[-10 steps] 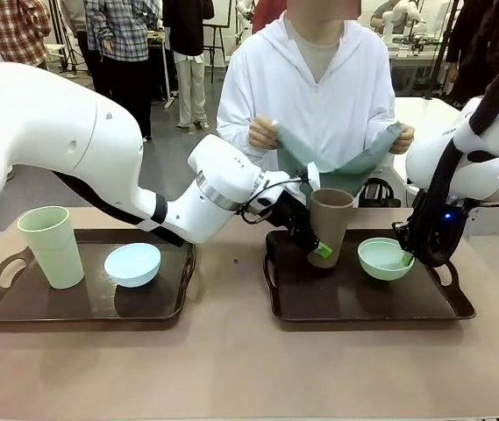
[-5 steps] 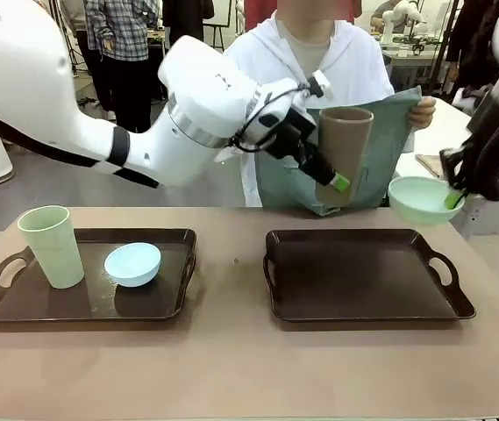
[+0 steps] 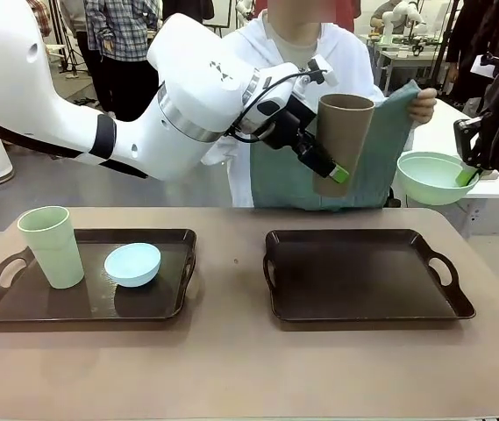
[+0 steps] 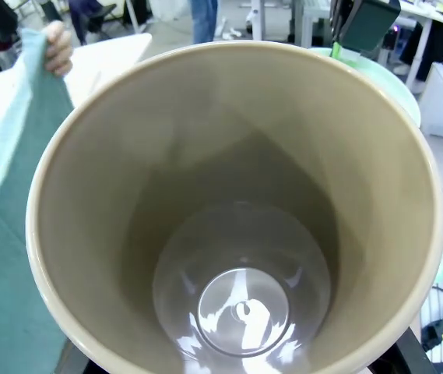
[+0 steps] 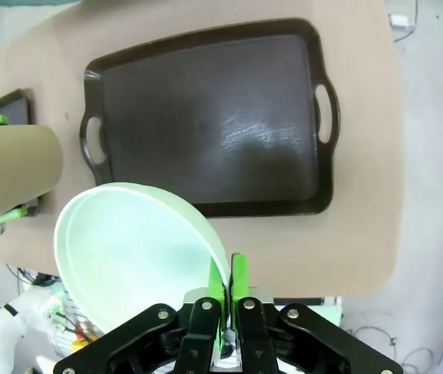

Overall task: Set up a tray with a mat and arrange the tableware.
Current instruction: Pick up the Picnic Bowl and Reusable plastic cup from the Handle tray in front of the human's position and hold them in the air, then place the Picnic Bowl and Reusable plastic cup back onto the Handle tray in front of the human's position.

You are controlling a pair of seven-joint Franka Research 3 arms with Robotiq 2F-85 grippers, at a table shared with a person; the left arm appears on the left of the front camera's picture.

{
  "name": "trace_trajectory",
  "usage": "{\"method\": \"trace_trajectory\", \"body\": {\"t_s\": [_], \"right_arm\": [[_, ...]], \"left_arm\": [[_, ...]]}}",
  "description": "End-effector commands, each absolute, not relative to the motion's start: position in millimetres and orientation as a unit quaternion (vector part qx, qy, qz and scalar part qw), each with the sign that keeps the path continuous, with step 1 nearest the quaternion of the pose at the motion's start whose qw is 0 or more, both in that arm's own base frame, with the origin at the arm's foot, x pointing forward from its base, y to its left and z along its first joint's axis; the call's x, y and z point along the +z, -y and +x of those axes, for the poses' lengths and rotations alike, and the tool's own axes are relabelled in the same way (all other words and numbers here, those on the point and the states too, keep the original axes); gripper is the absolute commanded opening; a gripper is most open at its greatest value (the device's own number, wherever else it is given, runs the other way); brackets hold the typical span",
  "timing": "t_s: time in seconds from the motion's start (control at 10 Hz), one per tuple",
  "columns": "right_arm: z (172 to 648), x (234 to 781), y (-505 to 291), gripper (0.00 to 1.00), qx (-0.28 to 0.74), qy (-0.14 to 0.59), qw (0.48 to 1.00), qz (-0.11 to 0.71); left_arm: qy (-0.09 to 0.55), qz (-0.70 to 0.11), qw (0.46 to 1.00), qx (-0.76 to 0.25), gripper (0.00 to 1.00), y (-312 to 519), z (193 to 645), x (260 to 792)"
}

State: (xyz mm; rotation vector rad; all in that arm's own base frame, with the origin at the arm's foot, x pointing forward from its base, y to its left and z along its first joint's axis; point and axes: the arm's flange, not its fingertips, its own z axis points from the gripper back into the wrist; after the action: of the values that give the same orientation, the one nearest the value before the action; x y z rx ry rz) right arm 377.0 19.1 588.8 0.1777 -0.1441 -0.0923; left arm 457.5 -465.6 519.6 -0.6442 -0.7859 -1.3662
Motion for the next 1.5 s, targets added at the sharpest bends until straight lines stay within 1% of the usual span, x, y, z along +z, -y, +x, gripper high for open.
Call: {"method": "trace_trajectory", "body": {"t_s": [0.0, 1.4], "right_arm": [[376.5, 585.1, -19.4, 0.0, -0.045, 0.071, 0.993, 0.088], [376.5, 585.1, -19.4, 0.0, -0.045, 0.071, 0.993, 0.088]], "left_arm": [[0.348, -0.291, 0.654, -0.606, 0.42, 465.4, 459.8, 522.4], [0.348, -0.291, 0.654, -0.606, 0.42, 465.4, 459.8, 522.4]]}}
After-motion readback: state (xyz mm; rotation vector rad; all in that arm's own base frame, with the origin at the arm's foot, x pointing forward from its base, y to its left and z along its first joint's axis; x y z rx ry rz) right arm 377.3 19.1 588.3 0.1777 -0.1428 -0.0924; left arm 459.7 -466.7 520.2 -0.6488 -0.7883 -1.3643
